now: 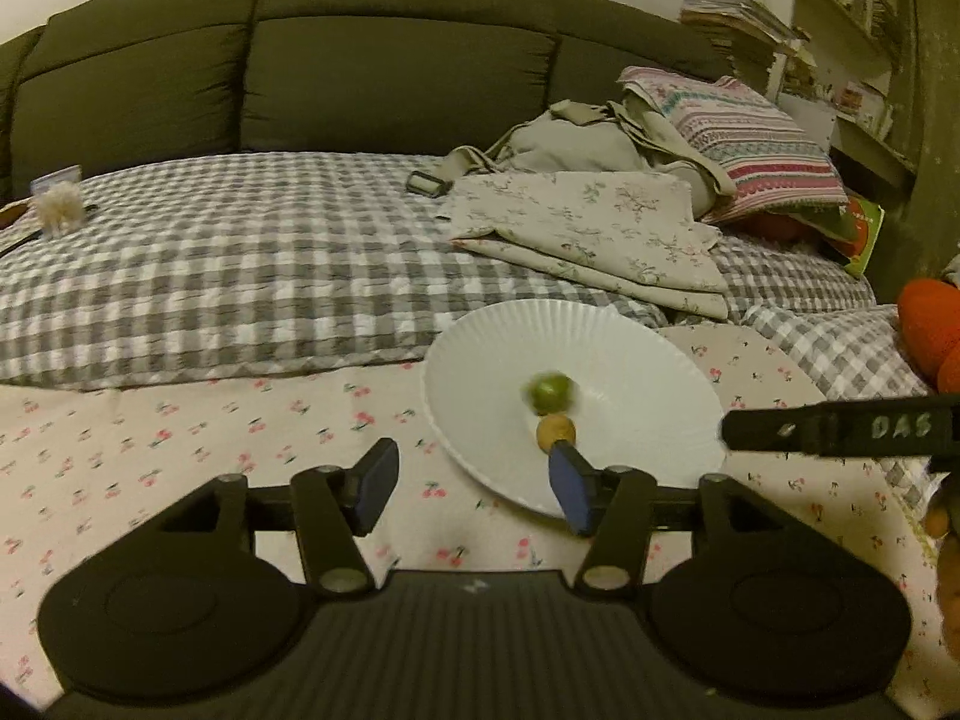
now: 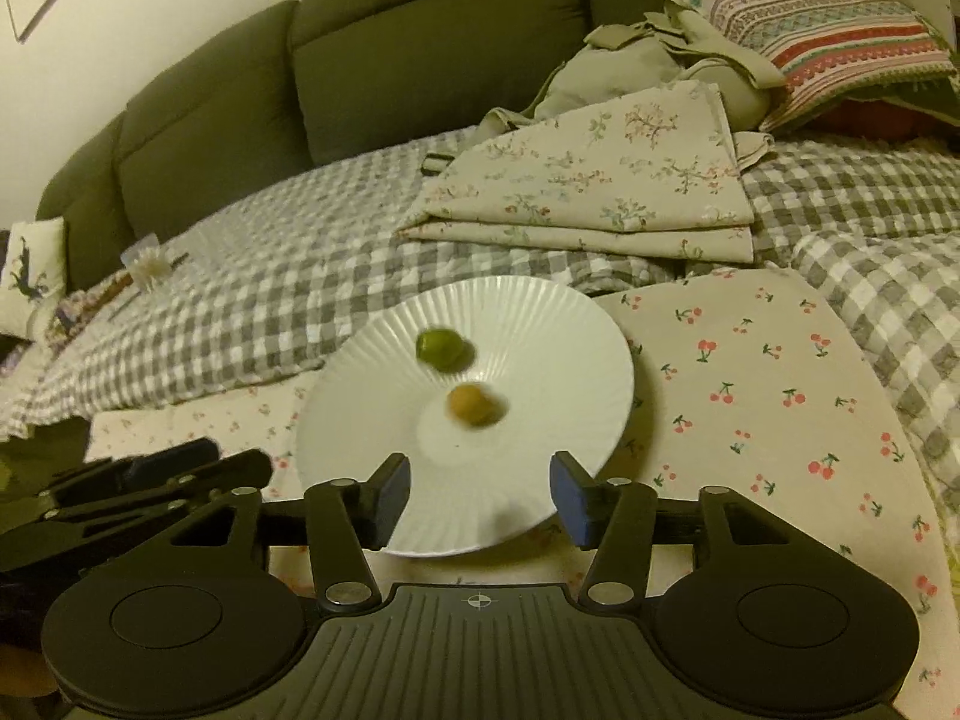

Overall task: Organize fruits
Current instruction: 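Move both tools back down to the remaining fruit group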

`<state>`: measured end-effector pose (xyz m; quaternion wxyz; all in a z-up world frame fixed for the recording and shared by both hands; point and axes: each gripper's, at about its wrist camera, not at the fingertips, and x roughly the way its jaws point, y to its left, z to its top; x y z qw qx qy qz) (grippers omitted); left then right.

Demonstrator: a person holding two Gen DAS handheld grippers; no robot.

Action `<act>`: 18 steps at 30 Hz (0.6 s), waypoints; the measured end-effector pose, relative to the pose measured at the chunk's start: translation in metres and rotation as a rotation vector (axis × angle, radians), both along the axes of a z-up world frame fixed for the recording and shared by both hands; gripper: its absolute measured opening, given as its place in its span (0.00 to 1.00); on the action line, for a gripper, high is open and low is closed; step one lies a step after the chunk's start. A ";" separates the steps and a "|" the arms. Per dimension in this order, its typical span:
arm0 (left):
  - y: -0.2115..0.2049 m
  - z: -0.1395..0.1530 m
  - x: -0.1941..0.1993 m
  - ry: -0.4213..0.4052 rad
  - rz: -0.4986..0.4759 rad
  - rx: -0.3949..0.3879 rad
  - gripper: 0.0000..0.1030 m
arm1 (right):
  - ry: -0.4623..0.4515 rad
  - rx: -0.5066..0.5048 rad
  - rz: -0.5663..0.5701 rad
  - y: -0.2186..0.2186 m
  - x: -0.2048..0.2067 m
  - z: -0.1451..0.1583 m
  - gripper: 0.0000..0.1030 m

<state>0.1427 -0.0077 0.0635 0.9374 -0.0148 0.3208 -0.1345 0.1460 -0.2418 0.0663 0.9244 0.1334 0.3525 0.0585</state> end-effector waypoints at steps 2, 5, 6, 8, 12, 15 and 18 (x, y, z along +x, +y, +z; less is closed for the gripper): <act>0.005 0.002 -0.007 0.020 0.016 0.000 0.54 | 0.003 0.016 -0.005 -0.003 -0.007 0.005 0.54; 0.012 0.004 -0.019 0.059 0.031 -0.008 0.55 | 0.006 0.029 -0.002 -0.005 -0.019 0.013 0.56; 0.015 0.005 -0.023 0.067 0.037 -0.012 0.55 | 0.006 0.032 0.001 -0.005 -0.024 0.016 0.58; 0.022 0.006 -0.033 0.080 0.049 -0.016 0.59 | 0.004 0.039 0.006 -0.004 -0.032 0.022 0.60; 0.036 0.004 -0.053 0.117 0.077 -0.002 0.62 | 0.013 0.093 0.033 -0.003 -0.056 0.028 0.65; 0.047 -0.001 -0.064 0.154 0.102 -0.013 0.64 | 0.032 0.095 0.062 0.003 -0.070 0.027 0.66; 0.056 -0.008 -0.072 0.192 0.121 -0.022 0.65 | 0.048 0.103 0.086 0.008 -0.080 0.025 0.66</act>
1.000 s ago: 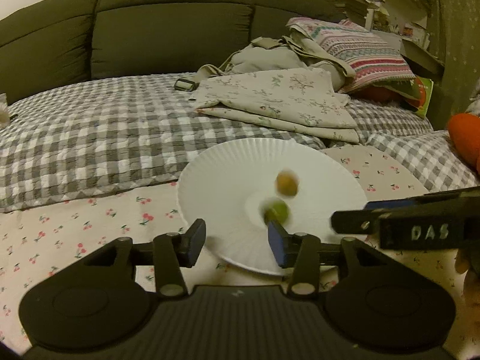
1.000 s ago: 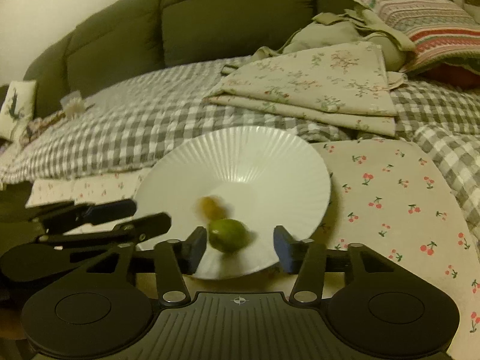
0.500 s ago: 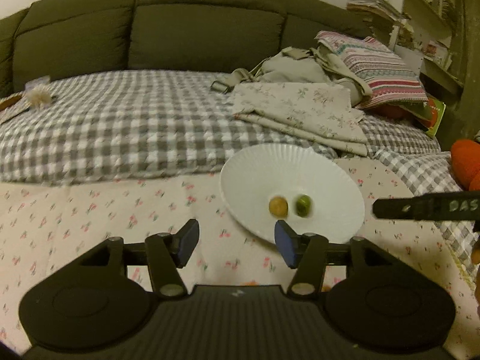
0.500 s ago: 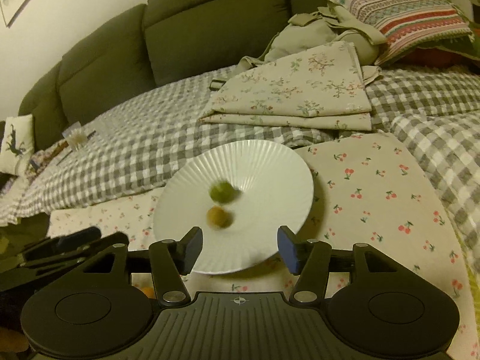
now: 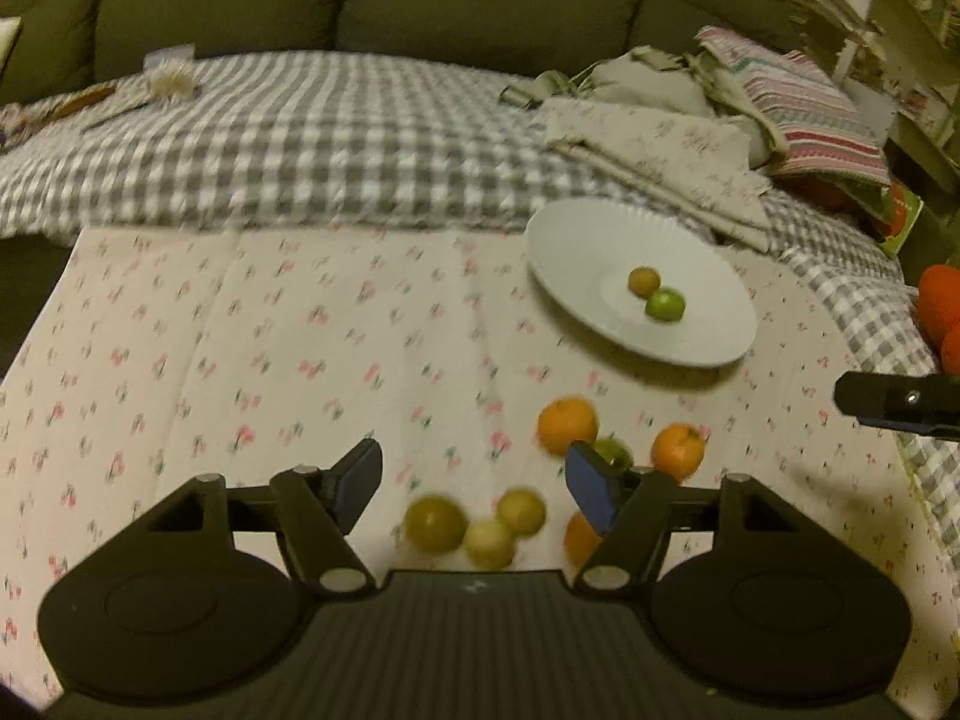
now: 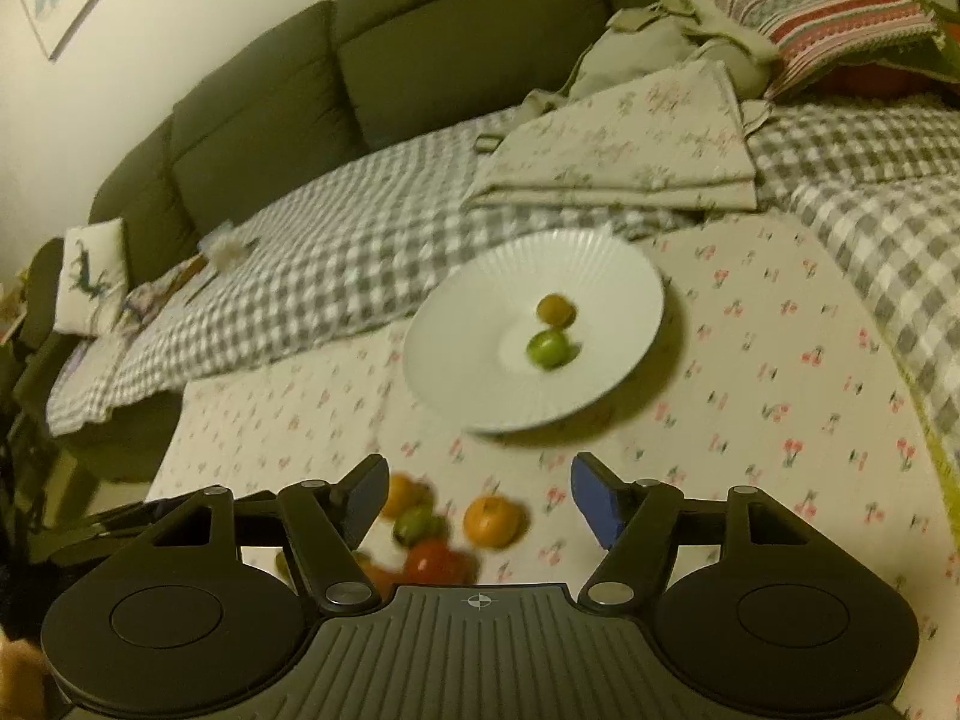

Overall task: Organize fruits
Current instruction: 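Move both tools back down to the remaining fruit group, then grasp yellow-green fruit with left tool while right tool grasps orange tangerine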

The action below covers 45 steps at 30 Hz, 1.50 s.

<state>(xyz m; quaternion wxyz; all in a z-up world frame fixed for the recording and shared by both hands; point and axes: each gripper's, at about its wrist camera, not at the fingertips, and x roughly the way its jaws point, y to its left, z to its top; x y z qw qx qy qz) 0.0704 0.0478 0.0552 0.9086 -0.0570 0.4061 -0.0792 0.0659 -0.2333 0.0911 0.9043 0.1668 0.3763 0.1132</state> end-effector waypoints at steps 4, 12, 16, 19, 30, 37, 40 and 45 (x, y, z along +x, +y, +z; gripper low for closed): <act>0.003 -0.012 -0.003 0.036 0.018 0.005 0.66 | 0.009 0.002 0.010 0.005 -0.007 -0.003 0.66; 0.012 -0.029 0.003 0.077 0.078 -0.034 0.64 | 0.061 -0.055 0.030 0.020 -0.004 -0.024 0.66; 0.025 -0.042 0.006 0.132 0.136 -0.143 0.60 | 0.074 -0.083 0.037 0.026 -0.004 -0.033 0.66; 0.030 -0.047 0.008 0.148 0.164 -0.196 0.57 | 0.084 -0.092 0.036 0.028 -0.002 -0.038 0.66; 0.028 -0.057 0.018 0.141 0.192 -0.192 0.36 | 0.097 -0.057 -0.050 0.014 0.018 -0.056 0.66; 0.025 -0.057 0.017 0.123 0.185 -0.188 0.25 | 0.096 -0.054 -0.068 0.016 0.028 -0.067 0.66; 0.025 -0.056 0.017 0.120 0.188 -0.187 0.25 | 0.089 -0.071 -0.064 0.020 0.032 -0.071 0.66; 0.025 -0.054 0.016 0.110 0.193 -0.164 0.25 | 0.090 -0.056 -0.046 0.025 0.037 -0.078 0.66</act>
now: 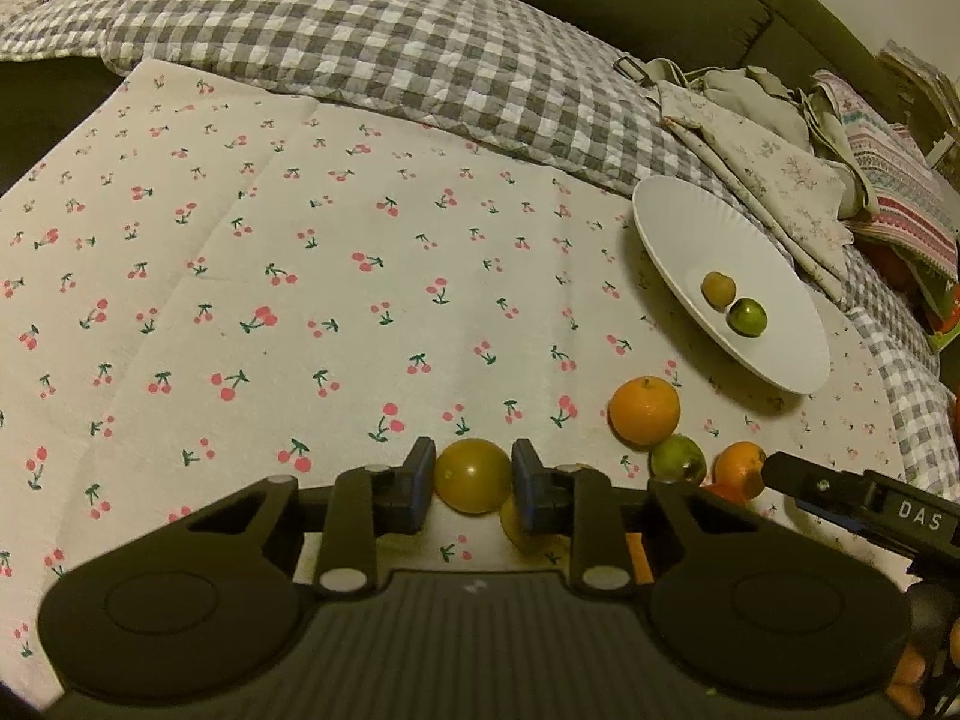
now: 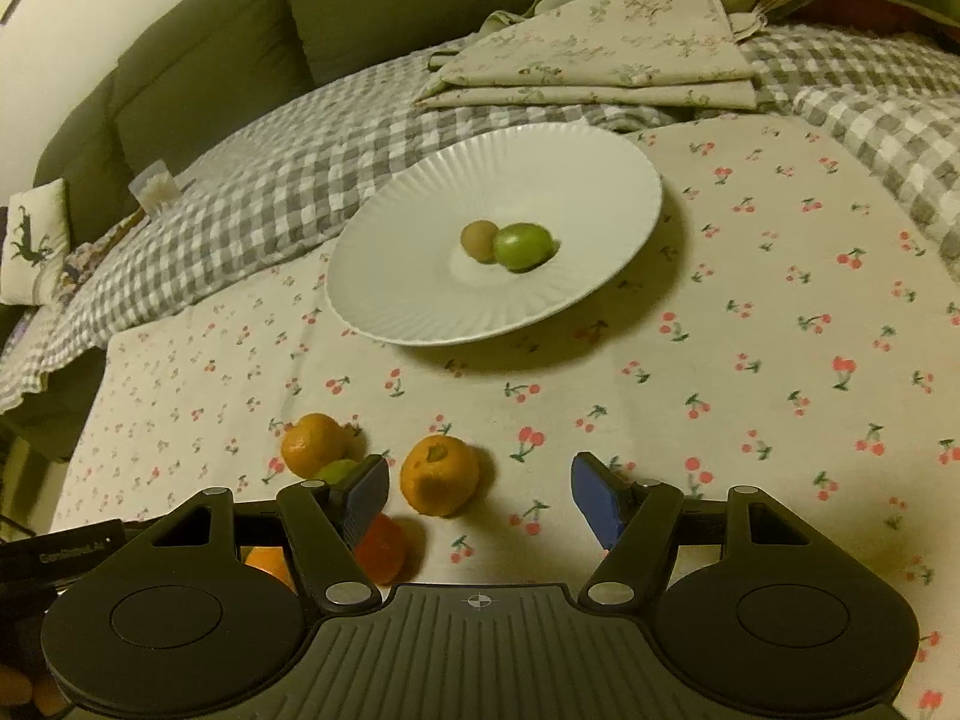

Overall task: Organize fruits
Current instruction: 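Grasp yellow-green fruit with left tool while right tool grasps orange tangerine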

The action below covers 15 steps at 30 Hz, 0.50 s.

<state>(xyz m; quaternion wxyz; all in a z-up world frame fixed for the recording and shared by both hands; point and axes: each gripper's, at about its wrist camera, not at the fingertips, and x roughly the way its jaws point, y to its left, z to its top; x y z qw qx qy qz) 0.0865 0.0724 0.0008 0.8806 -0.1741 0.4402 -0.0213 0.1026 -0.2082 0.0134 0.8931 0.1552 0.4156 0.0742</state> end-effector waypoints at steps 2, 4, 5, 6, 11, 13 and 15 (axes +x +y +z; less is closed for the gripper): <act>-0.003 0.001 -0.001 -0.005 -0.003 0.018 0.25 | -0.002 0.004 0.009 0.003 0.002 -0.002 0.66; -0.005 0.002 -0.001 -0.010 -0.006 0.039 0.25 | -0.003 0.011 0.012 0.005 0.004 -0.004 0.65; -0.005 0.003 -0.002 -0.012 -0.008 0.046 0.25 | -0.002 0.015 0.013 0.006 0.005 -0.006 0.65; -0.006 0.003 -0.002 -0.014 -0.008 0.055 0.25 | -0.002 0.017 0.015 0.007 0.006 -0.007 0.63; -0.008 0.006 -0.002 -0.025 -0.016 0.087 0.25 | 0.002 0.022 0.033 0.011 0.010 -0.011 0.50; -0.009 0.006 -0.003 -0.028 -0.021 0.097 0.25 | 0.003 0.019 0.040 0.013 0.012 -0.013 0.41; -0.010 0.007 -0.003 -0.032 -0.025 0.107 0.25 | 0.006 0.016 0.045 0.015 0.014 -0.016 0.36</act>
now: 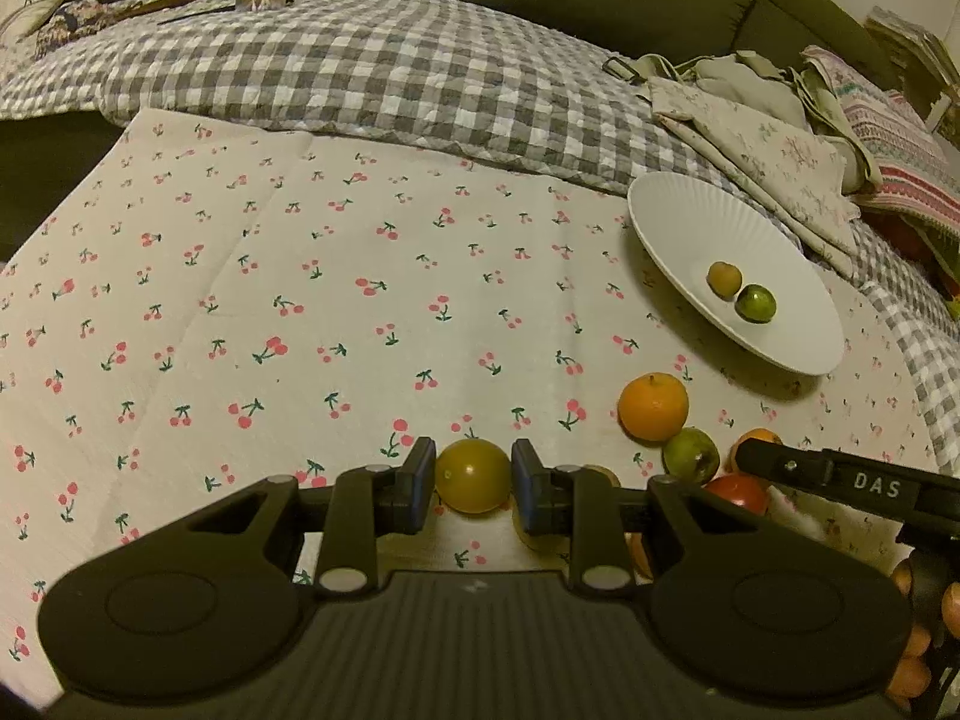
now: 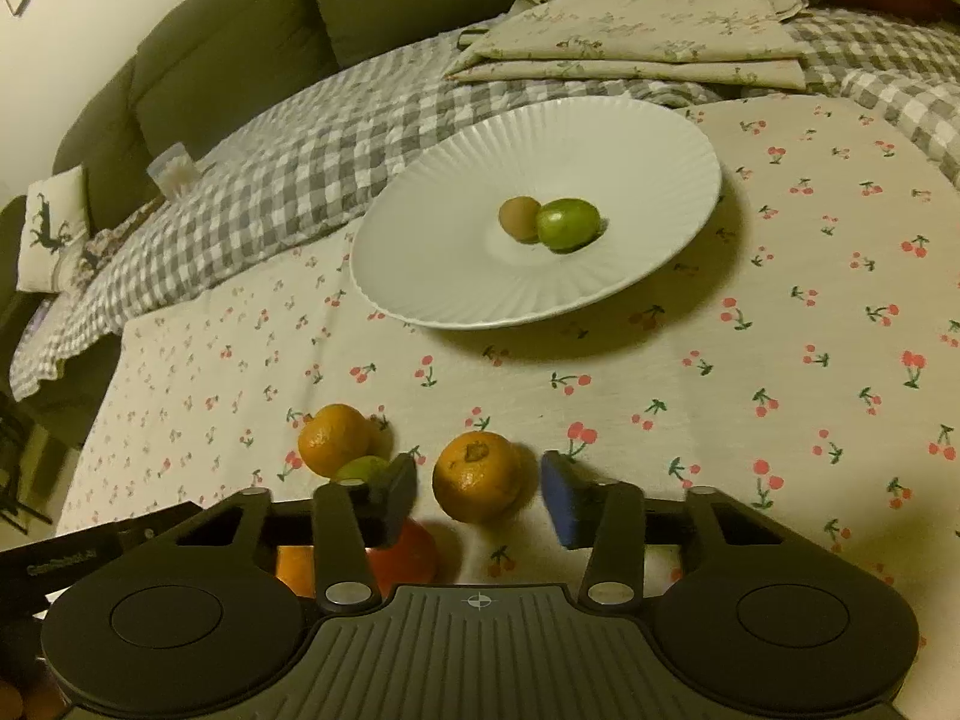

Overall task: Organize fruits
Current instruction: 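Grasp yellow-green fruit with left tool while right tool grasps orange tangerine, then carry both held fruits over the white plate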

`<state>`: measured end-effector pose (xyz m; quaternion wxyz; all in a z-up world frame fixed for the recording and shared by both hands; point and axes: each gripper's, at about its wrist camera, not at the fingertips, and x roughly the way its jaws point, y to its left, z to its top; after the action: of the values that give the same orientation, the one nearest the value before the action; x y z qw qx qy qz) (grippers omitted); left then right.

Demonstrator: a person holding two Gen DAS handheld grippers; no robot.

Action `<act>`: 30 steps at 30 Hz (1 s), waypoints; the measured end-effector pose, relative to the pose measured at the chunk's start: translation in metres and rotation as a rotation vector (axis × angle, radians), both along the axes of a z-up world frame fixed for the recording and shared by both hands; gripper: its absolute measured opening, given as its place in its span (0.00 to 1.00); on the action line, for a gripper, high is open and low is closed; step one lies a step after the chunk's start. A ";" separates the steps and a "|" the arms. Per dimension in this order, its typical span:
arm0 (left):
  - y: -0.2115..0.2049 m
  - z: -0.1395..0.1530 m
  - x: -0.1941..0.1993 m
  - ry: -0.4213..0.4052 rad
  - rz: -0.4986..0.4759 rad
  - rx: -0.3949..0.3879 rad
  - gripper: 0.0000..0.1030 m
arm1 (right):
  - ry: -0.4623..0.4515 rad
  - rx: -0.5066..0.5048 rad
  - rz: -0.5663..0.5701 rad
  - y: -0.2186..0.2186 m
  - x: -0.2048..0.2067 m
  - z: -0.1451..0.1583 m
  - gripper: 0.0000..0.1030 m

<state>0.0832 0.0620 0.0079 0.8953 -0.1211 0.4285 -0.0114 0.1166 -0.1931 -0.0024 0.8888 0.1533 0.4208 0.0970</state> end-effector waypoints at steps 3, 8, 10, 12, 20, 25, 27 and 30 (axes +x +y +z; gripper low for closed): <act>-0.002 0.001 0.000 -0.008 -0.007 0.012 0.25 | -0.005 -0.017 0.008 0.003 0.001 -0.001 0.31; -0.004 0.004 0.000 -0.022 -0.015 0.029 0.25 | -0.010 -0.030 0.009 0.005 -0.001 0.003 0.31; -0.004 0.005 0.000 -0.025 -0.018 0.034 0.25 | -0.012 -0.032 0.006 0.005 -0.001 0.004 0.31; -0.004 0.005 0.000 -0.028 -0.019 0.036 0.25 | -0.014 -0.034 0.002 0.004 -0.001 0.006 0.31; -0.007 0.009 0.000 -0.046 -0.030 0.051 0.25 | -0.020 -0.023 -0.004 0.002 -0.004 0.012 0.31; -0.011 0.012 0.001 -0.069 -0.043 0.073 0.25 | -0.029 -0.010 -0.014 -0.001 -0.005 0.018 0.31; -0.013 0.014 0.001 -0.079 -0.052 0.083 0.25 | -0.034 -0.002 -0.019 -0.004 -0.006 0.021 0.31; -0.018 0.017 0.003 -0.097 -0.071 0.087 0.25 | -0.039 0.012 -0.023 -0.007 -0.007 0.025 0.31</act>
<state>0.0859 0.0437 0.0252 0.9185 -0.0660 0.3886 -0.0301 0.1096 -0.2005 0.0231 0.8969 0.1616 0.4011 0.0922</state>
